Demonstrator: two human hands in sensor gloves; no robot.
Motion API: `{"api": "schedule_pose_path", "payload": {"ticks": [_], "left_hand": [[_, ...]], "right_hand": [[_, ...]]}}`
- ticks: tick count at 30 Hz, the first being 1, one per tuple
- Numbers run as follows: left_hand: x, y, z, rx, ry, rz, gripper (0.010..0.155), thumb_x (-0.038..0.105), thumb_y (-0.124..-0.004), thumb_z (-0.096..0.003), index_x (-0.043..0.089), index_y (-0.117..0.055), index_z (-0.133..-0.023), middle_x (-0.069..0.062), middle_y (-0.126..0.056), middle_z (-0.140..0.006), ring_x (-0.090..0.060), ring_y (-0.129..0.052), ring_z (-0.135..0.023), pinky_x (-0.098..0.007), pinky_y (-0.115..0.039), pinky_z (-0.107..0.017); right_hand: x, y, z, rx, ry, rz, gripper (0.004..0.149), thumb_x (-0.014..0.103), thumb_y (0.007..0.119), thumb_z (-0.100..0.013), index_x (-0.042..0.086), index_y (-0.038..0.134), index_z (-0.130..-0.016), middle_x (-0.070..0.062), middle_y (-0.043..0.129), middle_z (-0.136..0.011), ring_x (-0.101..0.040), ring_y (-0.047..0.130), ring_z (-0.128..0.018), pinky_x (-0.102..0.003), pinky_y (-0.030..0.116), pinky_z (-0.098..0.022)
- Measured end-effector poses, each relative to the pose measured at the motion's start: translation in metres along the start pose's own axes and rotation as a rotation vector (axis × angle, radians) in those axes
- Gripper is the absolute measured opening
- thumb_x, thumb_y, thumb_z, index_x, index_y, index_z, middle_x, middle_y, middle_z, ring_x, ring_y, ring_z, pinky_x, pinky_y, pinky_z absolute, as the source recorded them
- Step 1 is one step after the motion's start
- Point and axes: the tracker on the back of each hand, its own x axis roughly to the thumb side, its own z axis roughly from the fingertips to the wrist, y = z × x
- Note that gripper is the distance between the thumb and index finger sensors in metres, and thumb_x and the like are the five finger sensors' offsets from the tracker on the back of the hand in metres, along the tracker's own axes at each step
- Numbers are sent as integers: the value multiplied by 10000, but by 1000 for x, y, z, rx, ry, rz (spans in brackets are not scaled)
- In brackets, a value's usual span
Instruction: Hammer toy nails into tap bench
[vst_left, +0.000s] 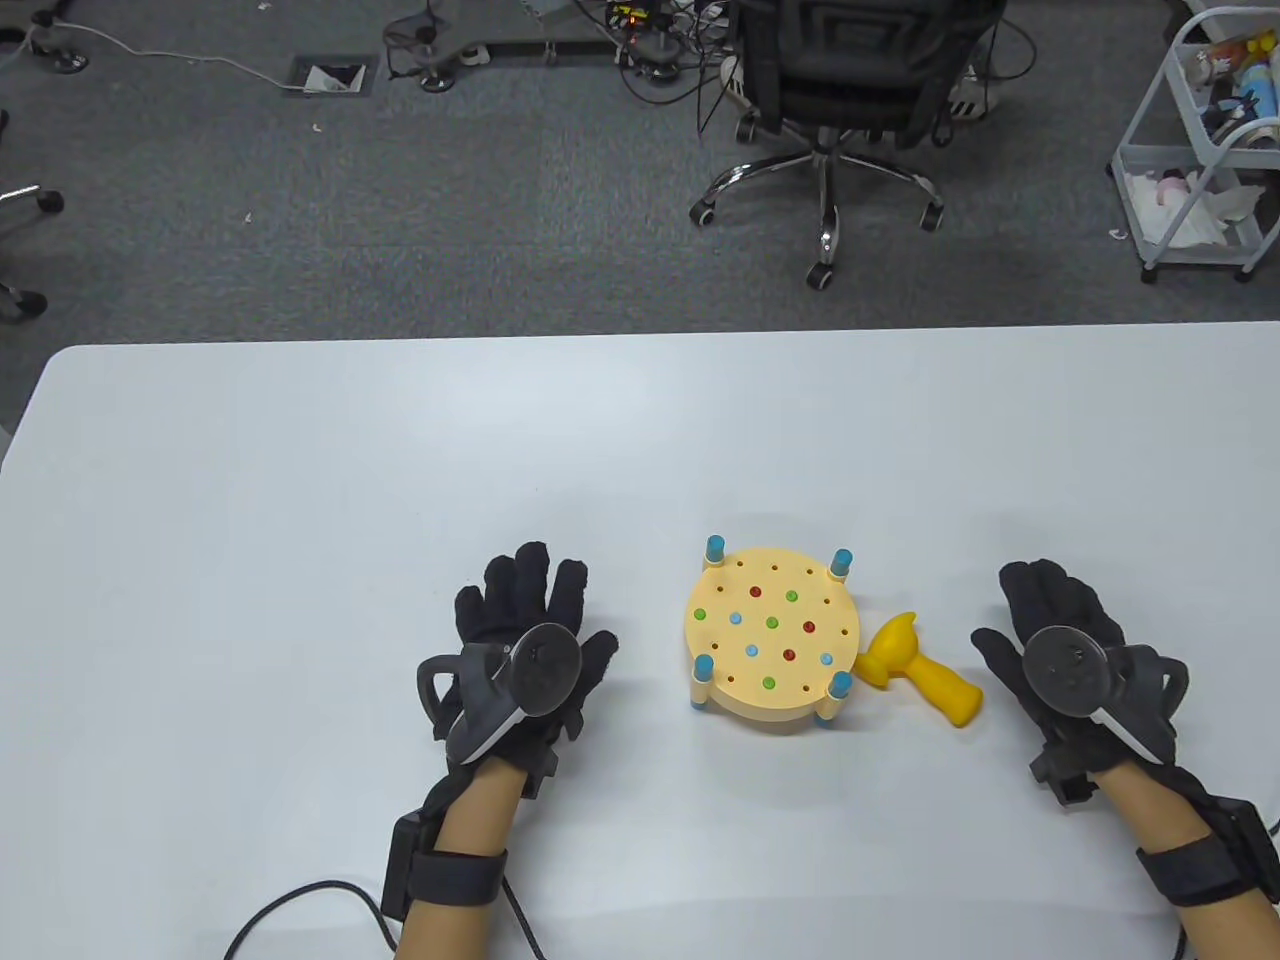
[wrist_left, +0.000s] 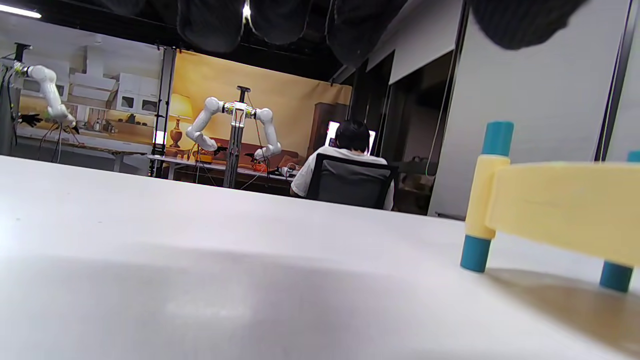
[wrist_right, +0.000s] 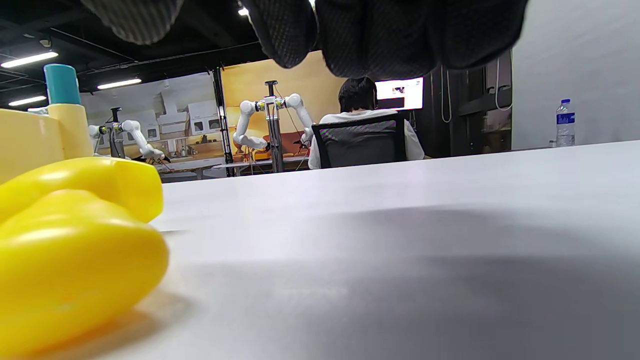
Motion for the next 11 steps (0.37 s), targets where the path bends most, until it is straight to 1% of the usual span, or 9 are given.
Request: {"api": "schedule_pose_path", "payload": {"ticks": [3,5,11], "left_hand": [[5,-4,0,-32,-26,-79,801,645,-638,-379,378,-398,-1095,-78,-195,-1214,-459,-201,-1116,-758,-182,-720],[8,-7,0,-46,-41,-97,807,654,-633,-374,395,-376,-1094,-56,-138,-1212,-448,-144,-1110,-748,-143,-718],[12,-11,-1,-64,-56,-108,802,650,-636,-373,392,-392,-1092,-59,-142,-1210,-452,-146,-1105,-744,-143,-717]], "right_hand": [[1,1,0,3,-7,1,808,590,540,-426,166,477,-1111,-207,509,-1137,-467,613,-995,-592,603,-684],[1,1,0,3,-9,4,808,589,541,-426,166,476,-1111,-209,507,-1138,-467,612,-995,-591,602,-685],[5,4,2,9,-26,19,805,588,541,-427,165,480,-1110,-213,508,-1136,-469,612,-994,-594,601,-683]]}}
